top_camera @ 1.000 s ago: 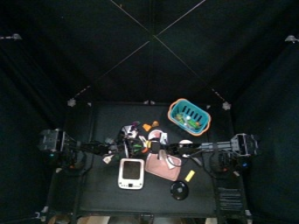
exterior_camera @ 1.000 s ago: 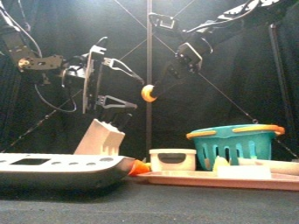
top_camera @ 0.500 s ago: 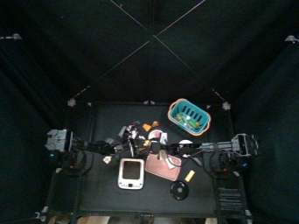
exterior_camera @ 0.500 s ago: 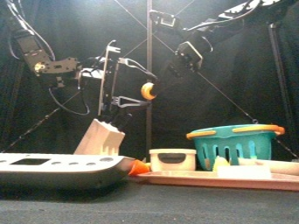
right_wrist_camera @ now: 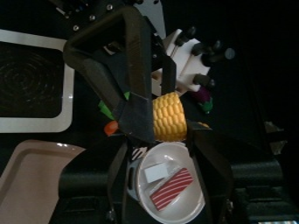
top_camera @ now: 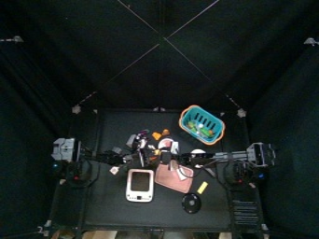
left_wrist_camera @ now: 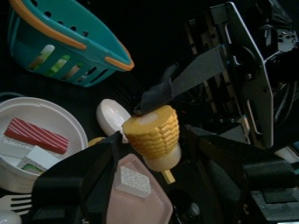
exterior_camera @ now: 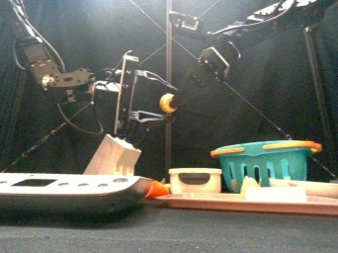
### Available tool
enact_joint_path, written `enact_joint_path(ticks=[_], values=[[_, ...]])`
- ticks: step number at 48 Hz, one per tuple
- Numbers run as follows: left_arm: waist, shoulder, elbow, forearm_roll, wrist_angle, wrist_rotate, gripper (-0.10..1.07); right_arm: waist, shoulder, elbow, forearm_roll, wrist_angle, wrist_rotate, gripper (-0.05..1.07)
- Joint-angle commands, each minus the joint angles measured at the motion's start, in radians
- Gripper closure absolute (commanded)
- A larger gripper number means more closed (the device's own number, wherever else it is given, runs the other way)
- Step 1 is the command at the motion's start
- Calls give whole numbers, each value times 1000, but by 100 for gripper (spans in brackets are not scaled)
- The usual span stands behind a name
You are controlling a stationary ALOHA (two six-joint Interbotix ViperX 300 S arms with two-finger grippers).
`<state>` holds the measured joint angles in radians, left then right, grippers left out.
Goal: Hand over corn bottom
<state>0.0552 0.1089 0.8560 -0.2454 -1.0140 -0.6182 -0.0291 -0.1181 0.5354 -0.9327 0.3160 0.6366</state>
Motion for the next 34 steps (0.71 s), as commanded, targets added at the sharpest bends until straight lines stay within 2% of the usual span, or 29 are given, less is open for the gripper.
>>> enact_joint_path(ticks=[1,9,14,23,34], values=[[2,-8,-21,-2,-9,2,13,2,-37,-6,-3,-5,3,30],[2,-8,-20,0,-9,0,37,2,-37,8,-2,-5,3,29],[2,-8,-18,0,-9,0,46,0,-37,12,9,-3,5,28],[2,-6,-11,2,-9,6,47,0,-37,11,52,-8,5,23],[2,-8,3,18,-9,11,47,0,-60,26,117,-8,5,2]])
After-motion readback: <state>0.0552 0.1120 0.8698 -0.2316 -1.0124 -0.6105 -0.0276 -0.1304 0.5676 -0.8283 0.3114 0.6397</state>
